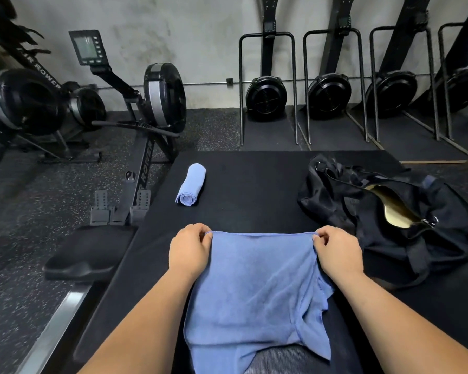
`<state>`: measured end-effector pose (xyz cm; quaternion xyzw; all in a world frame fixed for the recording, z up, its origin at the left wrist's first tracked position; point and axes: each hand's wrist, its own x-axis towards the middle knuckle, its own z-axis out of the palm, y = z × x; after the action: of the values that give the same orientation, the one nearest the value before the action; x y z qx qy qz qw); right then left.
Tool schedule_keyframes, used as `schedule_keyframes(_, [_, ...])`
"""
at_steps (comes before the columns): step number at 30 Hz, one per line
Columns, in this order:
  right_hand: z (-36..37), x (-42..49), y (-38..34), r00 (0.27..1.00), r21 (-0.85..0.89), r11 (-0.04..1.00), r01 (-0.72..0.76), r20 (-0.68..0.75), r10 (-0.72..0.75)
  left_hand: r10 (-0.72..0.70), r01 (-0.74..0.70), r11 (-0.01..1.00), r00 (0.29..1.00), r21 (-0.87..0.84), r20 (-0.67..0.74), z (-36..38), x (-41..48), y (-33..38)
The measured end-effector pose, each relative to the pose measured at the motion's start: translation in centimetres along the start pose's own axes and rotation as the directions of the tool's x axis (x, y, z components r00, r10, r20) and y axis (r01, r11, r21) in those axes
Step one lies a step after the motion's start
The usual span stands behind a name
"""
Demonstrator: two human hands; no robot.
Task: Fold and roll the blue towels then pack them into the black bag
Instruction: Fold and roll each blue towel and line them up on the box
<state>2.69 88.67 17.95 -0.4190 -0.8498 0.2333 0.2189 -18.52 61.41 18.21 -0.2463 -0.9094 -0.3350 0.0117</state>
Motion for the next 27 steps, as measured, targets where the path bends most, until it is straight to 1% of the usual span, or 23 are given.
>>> schedule_keyframes(4, [1.3,-0.8,0.7,0.995,0.004,0.999,0.048,-0.082,-0.047,-0.022,0.019,0.999,0.998,-0.045,-0.056,1.5,0.0,-1.2])
schedule_keyframes(9, [1.4,-0.5,0.9,0.999,-0.026,0.999,0.046,-0.023,-0.046,0.031,-0.030,0.999,0.999,0.017,-0.024,1.8,0.0,-1.2])
schedule_keyframes(13, [1.2,-0.7,0.8,0.997,-0.037,0.997,0.074,0.001,-0.074,0.016,-0.016,0.999,1.000,0.044,-0.008,1.7,0.0,-1.1])
schedule_keyframes(15, [1.3,-0.7,0.7,0.995,-0.043,0.994,0.096,-0.012,-0.097,0.013,-0.012,0.999,1.000,0.032,-0.010,1.6,0.0,-1.2])
schedule_keyframes(17, [1.2,-0.8,0.7,0.994,-0.027,0.994,0.106,-0.025,-0.106,0.006,-0.007,1.000,1.000,-0.010,-0.019,1.5,0.0,-1.2])
schedule_keyframes(19, [1.0,-0.9,0.6,0.996,0.036,0.996,0.081,-0.031,-0.080,-0.007,0.006,0.998,1.000,-0.065,-0.015,1.2,-0.1,-1.1])
schedule_keyframes(21, [0.7,-0.8,0.7,0.998,0.110,0.992,0.056,-0.015,-0.055,-0.042,0.045,0.989,0.999,-0.142,0.025,0.8,-0.2,-1.2])
schedule_keyframes(25, [-0.6,-0.7,0.6,0.997,0.232,0.970,0.069,0.023,-0.077,-0.092,0.126,0.932,0.989,-0.340,0.113,-1.4,0.2,-0.9])
schedule_keyframes(27, [-1.7,-0.6,-0.1,0.998,0.327,0.944,0.037,0.029,-0.050,-0.091,0.137,0.915,0.987,-0.380,0.136,-2.8,0.4,-0.6])
